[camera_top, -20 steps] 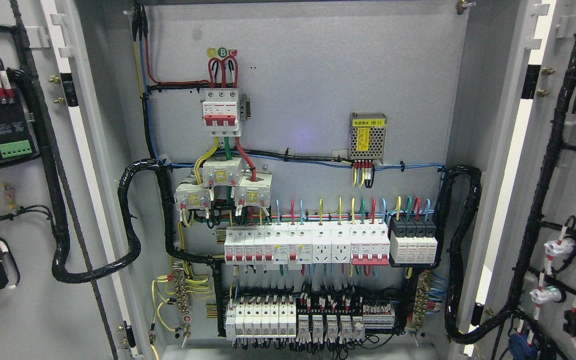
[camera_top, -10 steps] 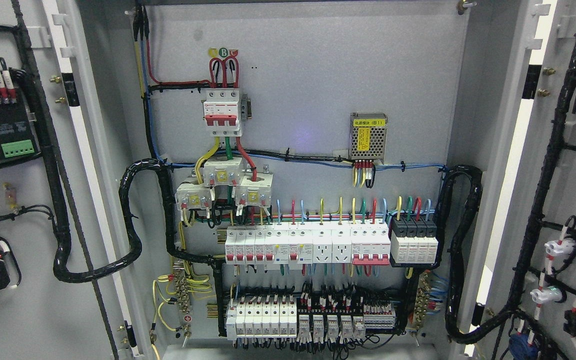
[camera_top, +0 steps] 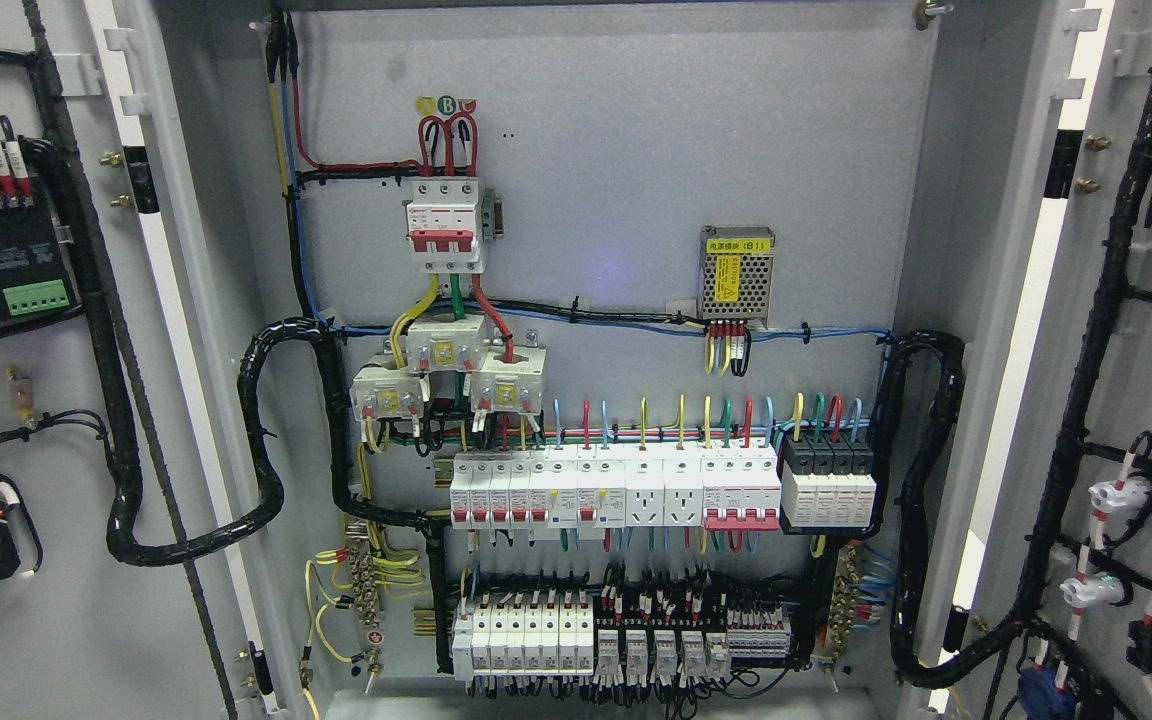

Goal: Open door with both hands

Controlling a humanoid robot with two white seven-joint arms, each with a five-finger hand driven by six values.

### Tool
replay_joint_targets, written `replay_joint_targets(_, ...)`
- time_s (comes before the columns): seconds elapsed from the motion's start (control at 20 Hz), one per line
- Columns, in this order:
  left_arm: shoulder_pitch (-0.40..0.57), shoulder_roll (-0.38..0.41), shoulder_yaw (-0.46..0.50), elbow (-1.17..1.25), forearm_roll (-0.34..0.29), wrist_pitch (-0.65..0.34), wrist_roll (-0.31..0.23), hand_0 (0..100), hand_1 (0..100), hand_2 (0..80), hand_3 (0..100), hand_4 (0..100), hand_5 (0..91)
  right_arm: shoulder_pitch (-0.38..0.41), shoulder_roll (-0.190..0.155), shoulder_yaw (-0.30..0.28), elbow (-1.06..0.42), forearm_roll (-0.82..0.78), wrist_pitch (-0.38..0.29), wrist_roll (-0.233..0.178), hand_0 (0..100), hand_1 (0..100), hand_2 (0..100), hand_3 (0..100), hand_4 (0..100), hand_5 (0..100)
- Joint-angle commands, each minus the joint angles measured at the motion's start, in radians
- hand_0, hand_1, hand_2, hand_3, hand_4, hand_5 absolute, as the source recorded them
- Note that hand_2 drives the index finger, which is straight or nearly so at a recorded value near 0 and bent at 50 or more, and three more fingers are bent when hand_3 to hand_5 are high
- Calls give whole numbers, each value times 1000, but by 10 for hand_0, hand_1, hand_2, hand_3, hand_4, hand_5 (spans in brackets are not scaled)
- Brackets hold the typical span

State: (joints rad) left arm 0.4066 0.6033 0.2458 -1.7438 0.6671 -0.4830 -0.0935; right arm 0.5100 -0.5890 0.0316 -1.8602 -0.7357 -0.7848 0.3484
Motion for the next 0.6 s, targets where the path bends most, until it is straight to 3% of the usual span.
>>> replay_joint_targets(0.0, 12, -66, -180, -63, -115, 0, 0, 0, 0, 0, 0, 31, 0, 31, 12, 100, 38, 38, -189, 0, 0, 0, 0, 0, 0, 0)
replay_joint_targets(0.15, 15, -120, -256, -62, -199, 0, 0, 0, 0, 0, 0, 31, 0, 35, 23, 126, 67, 47, -191, -2, 0, 0, 0, 0, 0, 0)
replay_joint_targets(0.55, 138, -269, -413, -51, -437, 3, 0, 0, 0, 0, 0, 32, 0, 68, 40, 166, 140, 53, -189, -2, 0, 0, 0, 0, 0, 0)
